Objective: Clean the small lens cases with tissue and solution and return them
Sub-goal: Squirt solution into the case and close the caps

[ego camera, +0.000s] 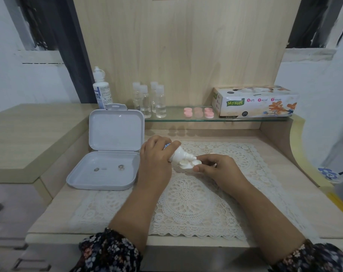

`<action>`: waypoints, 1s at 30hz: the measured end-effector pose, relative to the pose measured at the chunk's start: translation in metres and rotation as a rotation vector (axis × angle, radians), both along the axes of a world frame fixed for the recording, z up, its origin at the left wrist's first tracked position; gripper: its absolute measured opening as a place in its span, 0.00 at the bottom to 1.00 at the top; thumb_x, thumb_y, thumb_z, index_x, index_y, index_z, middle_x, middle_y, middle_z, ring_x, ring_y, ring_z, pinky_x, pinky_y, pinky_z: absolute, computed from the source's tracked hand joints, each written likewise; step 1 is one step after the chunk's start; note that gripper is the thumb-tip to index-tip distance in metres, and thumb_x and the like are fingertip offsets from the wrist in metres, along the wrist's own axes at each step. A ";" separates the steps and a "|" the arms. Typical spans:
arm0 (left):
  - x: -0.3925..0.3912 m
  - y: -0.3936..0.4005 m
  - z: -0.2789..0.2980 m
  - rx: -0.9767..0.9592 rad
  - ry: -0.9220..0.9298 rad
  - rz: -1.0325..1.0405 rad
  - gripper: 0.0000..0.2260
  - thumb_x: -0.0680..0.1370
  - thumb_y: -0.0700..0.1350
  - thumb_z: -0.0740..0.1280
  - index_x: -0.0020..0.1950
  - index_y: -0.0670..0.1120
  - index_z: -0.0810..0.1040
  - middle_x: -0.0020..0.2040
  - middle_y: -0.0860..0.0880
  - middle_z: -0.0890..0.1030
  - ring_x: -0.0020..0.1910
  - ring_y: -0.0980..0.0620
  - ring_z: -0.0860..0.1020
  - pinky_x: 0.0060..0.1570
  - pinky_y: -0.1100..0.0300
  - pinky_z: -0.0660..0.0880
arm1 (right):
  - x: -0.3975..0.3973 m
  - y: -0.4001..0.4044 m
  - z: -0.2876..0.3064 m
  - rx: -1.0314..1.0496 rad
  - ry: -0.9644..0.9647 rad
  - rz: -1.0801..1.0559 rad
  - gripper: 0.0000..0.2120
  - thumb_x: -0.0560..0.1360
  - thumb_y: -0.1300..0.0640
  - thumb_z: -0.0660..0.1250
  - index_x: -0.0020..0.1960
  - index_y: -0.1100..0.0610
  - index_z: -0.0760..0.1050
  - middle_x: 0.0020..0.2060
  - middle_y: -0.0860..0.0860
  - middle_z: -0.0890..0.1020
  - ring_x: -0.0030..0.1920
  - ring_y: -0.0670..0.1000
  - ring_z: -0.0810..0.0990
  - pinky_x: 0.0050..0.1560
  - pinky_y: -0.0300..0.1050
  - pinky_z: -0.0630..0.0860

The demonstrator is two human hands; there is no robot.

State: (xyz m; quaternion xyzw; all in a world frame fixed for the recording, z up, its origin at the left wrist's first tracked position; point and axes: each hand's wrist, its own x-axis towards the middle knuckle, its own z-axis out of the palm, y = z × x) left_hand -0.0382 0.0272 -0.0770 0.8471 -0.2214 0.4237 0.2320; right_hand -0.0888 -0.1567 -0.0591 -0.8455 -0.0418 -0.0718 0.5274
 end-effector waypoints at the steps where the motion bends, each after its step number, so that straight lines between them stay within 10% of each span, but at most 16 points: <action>1: -0.001 0.000 0.000 0.000 -0.002 -0.002 0.24 0.61 0.30 0.64 0.53 0.47 0.82 0.47 0.48 0.80 0.52 0.49 0.69 0.52 0.51 0.67 | 0.000 0.000 0.000 -0.001 -0.001 0.000 0.10 0.72 0.56 0.74 0.53 0.50 0.83 0.39 0.45 0.84 0.33 0.35 0.76 0.36 0.27 0.71; 30: -0.004 -0.002 0.001 0.027 -0.011 0.008 0.25 0.61 0.29 0.64 0.53 0.47 0.81 0.49 0.49 0.79 0.54 0.48 0.69 0.53 0.49 0.68 | -0.001 0.001 0.002 0.001 -0.003 0.016 0.09 0.71 0.56 0.74 0.49 0.45 0.82 0.36 0.45 0.82 0.31 0.36 0.75 0.35 0.28 0.70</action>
